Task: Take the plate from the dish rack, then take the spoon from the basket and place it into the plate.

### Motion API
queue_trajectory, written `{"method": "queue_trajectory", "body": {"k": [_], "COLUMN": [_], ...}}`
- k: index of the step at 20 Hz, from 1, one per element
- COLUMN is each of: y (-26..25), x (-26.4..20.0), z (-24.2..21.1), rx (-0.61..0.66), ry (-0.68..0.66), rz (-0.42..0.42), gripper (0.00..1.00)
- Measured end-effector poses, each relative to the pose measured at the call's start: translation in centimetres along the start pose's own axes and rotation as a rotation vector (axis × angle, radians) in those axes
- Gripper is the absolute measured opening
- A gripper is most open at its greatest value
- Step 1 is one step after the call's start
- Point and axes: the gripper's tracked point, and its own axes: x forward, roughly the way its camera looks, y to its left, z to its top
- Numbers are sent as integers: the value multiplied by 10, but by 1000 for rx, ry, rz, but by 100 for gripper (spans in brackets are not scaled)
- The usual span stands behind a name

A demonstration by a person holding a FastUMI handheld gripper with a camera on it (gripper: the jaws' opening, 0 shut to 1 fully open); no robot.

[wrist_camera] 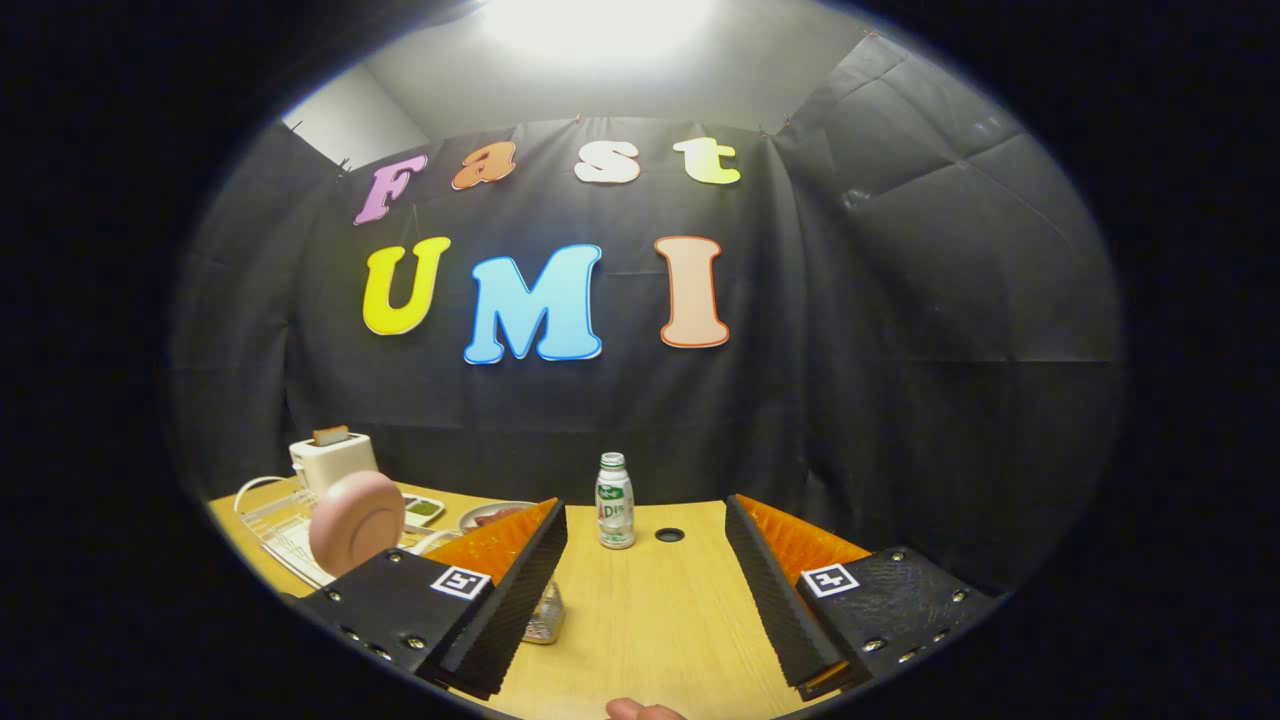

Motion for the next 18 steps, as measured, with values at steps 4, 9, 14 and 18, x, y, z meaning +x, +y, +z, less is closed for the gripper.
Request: {"method": "queue_trajectory", "body": {"k": [4, 9, 14, 18], "y": [45, 97, 158, 214], "x": [-4, -1, 1, 15], "z": [33, 51, 59, 38], "rx": [2, 4, -35, -89], "ry": [3, 36, 91, 210], "rz": [30, 65, 131, 199], "gripper": [97, 97, 97, 97]}}
